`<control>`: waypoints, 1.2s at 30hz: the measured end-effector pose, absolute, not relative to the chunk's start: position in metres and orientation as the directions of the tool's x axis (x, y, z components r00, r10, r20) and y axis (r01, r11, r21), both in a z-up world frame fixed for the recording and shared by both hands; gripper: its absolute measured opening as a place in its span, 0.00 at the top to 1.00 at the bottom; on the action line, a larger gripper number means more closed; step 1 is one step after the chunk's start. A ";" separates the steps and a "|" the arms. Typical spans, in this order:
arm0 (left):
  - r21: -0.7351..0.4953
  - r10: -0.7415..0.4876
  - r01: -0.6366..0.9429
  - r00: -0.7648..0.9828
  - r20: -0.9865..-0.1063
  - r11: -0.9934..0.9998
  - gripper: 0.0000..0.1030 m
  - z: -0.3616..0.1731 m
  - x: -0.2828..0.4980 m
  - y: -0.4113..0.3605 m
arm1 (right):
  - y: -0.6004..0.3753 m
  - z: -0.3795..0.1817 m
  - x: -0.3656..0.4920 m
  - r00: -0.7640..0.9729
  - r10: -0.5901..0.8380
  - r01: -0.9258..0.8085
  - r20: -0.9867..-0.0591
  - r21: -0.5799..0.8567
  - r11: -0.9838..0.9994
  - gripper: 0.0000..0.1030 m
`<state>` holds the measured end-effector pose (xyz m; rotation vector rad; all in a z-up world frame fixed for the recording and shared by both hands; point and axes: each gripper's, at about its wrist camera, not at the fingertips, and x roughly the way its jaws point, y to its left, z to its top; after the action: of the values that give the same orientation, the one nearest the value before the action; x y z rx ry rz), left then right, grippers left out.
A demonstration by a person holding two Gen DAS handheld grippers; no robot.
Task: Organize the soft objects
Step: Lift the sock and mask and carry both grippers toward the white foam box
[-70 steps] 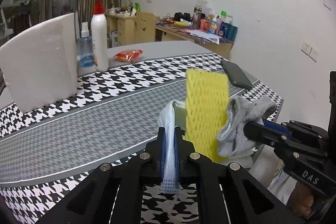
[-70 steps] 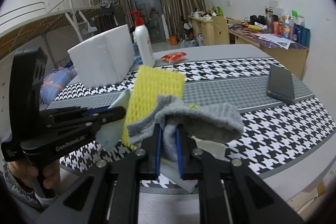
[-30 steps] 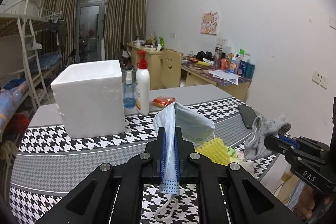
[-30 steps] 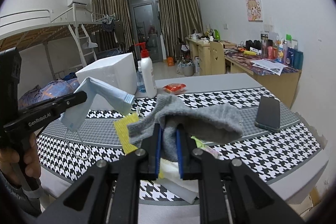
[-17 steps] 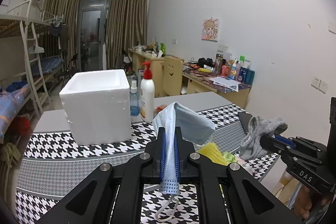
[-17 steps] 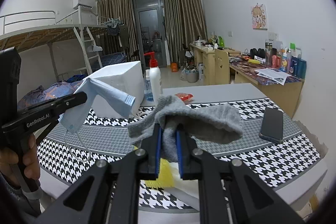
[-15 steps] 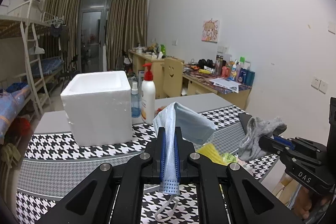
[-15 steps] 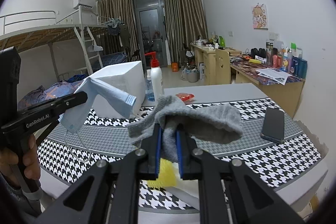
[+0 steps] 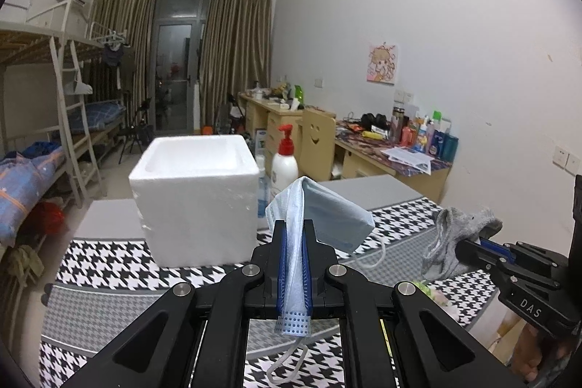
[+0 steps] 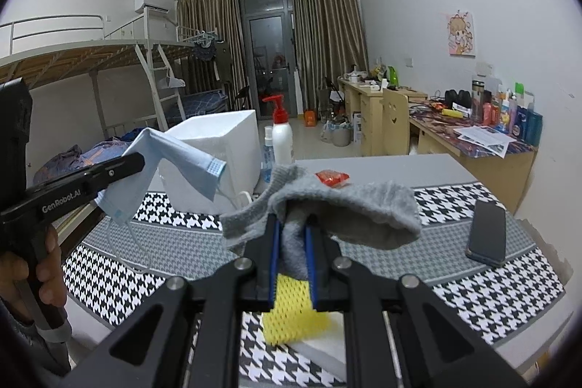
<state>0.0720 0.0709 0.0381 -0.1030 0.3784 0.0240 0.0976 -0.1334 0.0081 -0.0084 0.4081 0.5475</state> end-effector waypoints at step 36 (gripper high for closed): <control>0.009 0.207 -0.216 0.921 -0.330 0.976 0.92 0.058 0.094 0.104 | -0.078 0.040 0.124 0.737 0.584 -0.608 -0.340 0.044 0.793 0.84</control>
<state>0.0935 0.1042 0.0579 -0.0279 0.3364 0.2175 0.1240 -0.0784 0.0402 -0.0713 0.3493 0.6555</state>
